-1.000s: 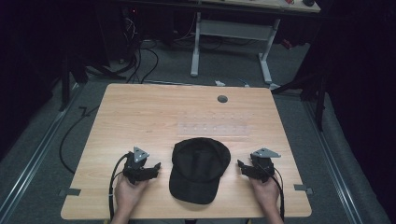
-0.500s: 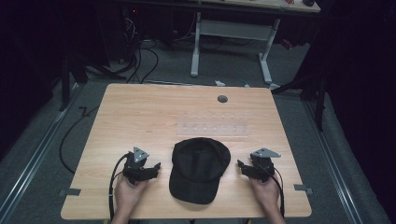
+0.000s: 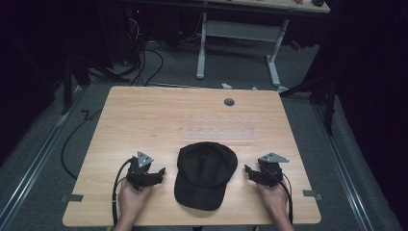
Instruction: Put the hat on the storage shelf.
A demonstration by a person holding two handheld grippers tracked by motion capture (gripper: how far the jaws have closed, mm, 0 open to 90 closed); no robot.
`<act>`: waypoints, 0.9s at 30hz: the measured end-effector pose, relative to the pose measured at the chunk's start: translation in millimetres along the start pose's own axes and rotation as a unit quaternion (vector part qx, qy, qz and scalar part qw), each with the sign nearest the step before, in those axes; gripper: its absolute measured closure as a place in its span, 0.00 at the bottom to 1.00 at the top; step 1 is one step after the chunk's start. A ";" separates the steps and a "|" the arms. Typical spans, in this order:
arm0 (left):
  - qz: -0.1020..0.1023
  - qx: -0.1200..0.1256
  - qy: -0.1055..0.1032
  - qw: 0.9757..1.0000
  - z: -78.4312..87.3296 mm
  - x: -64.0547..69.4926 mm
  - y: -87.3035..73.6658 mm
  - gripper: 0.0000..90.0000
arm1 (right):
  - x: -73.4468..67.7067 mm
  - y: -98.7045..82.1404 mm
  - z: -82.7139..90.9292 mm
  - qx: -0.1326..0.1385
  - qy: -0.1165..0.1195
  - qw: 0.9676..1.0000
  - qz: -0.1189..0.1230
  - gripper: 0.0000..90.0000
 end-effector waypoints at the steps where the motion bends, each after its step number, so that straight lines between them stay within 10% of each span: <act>1: 0.000 0.000 0.000 1.000 0.0 0.0 0.0 0.29 | -0.1 0.0 0.0 0.000 0.000 1.000 0.000 0.41; 27: 0.002 0.000 0.000 1.000 0.0 -0.2 0.4 0.29 | -16.3 6.9 20.8 0.031 0.029 0.999 -0.006 0.52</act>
Point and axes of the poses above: each handheld gripper's, and its own axes: z roughly backward along the jaws, y roughly out of its top, x roughly to its right, the point moved 7 cm from there along -z, roughly forward along the jaws, and after that the axes turned 13 degrees about y, right-handed, at the moved point
